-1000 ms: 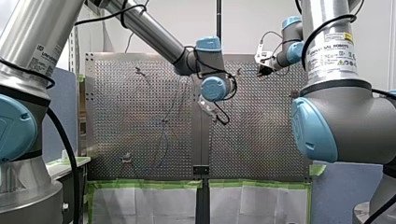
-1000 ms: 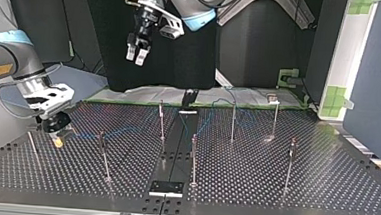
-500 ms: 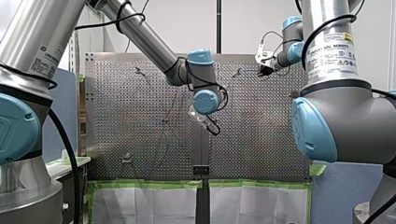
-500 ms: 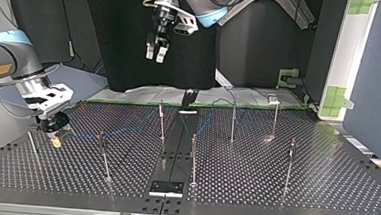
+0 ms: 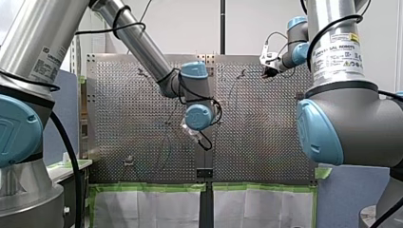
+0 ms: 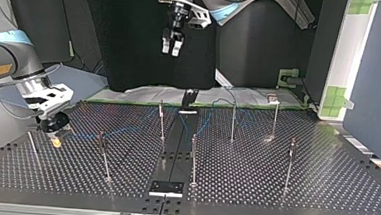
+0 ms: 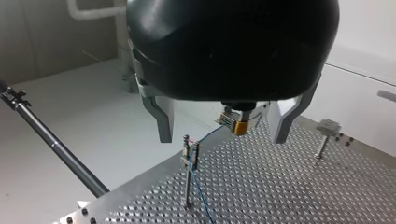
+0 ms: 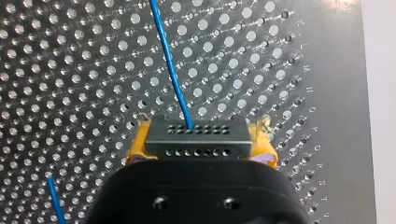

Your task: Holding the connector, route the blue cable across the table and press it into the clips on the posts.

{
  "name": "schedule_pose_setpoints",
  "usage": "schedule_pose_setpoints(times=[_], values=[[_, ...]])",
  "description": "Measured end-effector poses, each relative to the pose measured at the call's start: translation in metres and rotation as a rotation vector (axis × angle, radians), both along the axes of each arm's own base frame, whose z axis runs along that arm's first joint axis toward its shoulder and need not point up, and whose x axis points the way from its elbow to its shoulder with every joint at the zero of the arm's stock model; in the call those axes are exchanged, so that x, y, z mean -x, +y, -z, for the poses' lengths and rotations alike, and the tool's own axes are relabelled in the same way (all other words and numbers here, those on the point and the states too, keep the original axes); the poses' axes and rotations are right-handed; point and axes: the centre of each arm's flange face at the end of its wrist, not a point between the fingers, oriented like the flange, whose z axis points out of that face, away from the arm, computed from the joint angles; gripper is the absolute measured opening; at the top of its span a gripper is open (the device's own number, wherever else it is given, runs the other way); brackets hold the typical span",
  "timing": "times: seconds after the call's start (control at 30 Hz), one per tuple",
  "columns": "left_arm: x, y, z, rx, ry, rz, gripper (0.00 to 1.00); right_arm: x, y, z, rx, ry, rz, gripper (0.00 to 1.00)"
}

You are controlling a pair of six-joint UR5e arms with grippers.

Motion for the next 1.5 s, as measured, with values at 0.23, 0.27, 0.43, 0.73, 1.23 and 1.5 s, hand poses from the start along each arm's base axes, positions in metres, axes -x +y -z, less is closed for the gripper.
schedule_pose_setpoints(times=[0.23, 0.27, 0.43, 0.73, 1.23, 1.5], values=[[0.011, 0.019, 0.021, -0.059, 0.033, -0.005, 1.0, 0.0, 0.0, 0.0, -0.001, 0.0, -0.001, 0.0], [0.013, 0.022, 0.025, -0.069, 0.039, -0.006, 1.0, -0.001, 0.0, 0.0, -0.001, 0.0, -0.001, 0.0], [0.023, 0.035, 0.038, -0.105, 0.062, -0.007, 1.0, -0.002, 0.001, 0.0, -0.002, 0.0, -0.003, 0.0], [0.037, 0.061, 0.061, -0.164, 0.092, -0.011, 1.0, -0.003, 0.002, 0.0, -0.003, 0.002, 0.008, 0.0], [0.053, 0.089, 0.083, -0.254, 0.139, -0.012, 1.0, -0.006, 0.004, -0.001, -0.003, 0.002, 0.003, 0.0], [0.053, 0.089, 0.083, -0.255, 0.139, -0.012, 1.0, -0.006, 0.004, -0.001, -0.002, 0.002, 0.003, 0.0]])
